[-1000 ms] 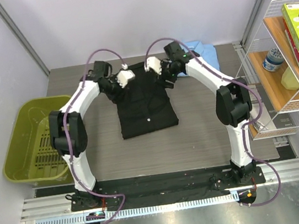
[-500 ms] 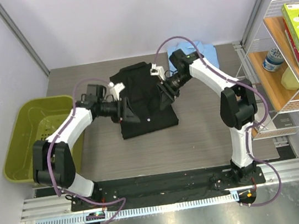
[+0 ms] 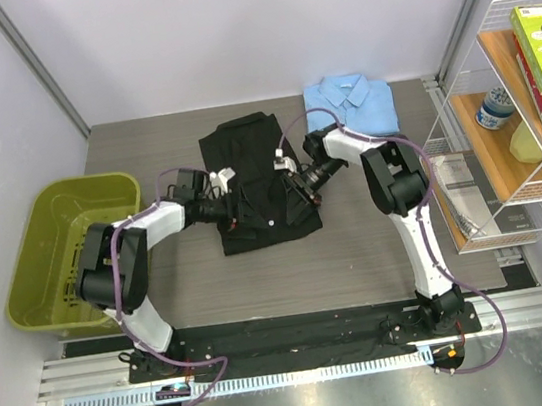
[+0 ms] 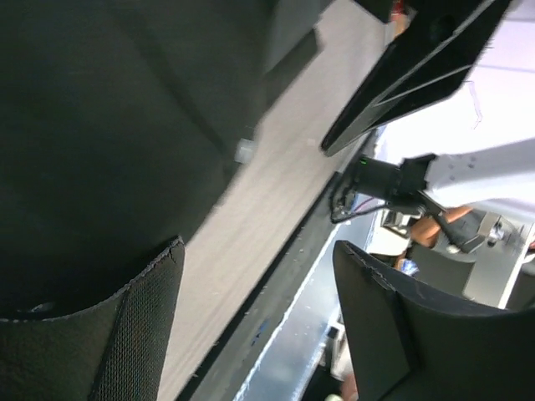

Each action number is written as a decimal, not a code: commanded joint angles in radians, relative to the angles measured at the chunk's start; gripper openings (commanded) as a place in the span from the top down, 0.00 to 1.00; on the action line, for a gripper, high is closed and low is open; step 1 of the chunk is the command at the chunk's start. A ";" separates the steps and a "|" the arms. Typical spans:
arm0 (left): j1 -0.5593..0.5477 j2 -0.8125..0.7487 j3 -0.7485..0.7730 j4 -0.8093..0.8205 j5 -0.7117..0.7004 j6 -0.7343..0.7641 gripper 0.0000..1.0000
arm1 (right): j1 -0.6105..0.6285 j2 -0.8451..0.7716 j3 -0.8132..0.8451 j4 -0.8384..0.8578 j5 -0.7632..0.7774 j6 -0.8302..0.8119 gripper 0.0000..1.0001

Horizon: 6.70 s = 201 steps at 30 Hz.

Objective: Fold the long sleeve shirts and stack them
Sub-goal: Fold the shirt

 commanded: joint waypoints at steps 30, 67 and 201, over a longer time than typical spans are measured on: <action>0.076 -0.084 -0.090 -0.053 -0.052 0.187 0.00 | 0.062 -0.228 -0.265 0.424 0.050 0.392 0.00; 0.071 0.200 0.126 0.042 -0.156 0.165 0.19 | -0.054 -0.065 -0.228 0.425 0.081 0.340 0.00; -0.449 0.260 0.956 -1.310 -0.353 1.375 0.91 | 0.006 -0.048 -0.007 0.493 0.238 0.102 0.60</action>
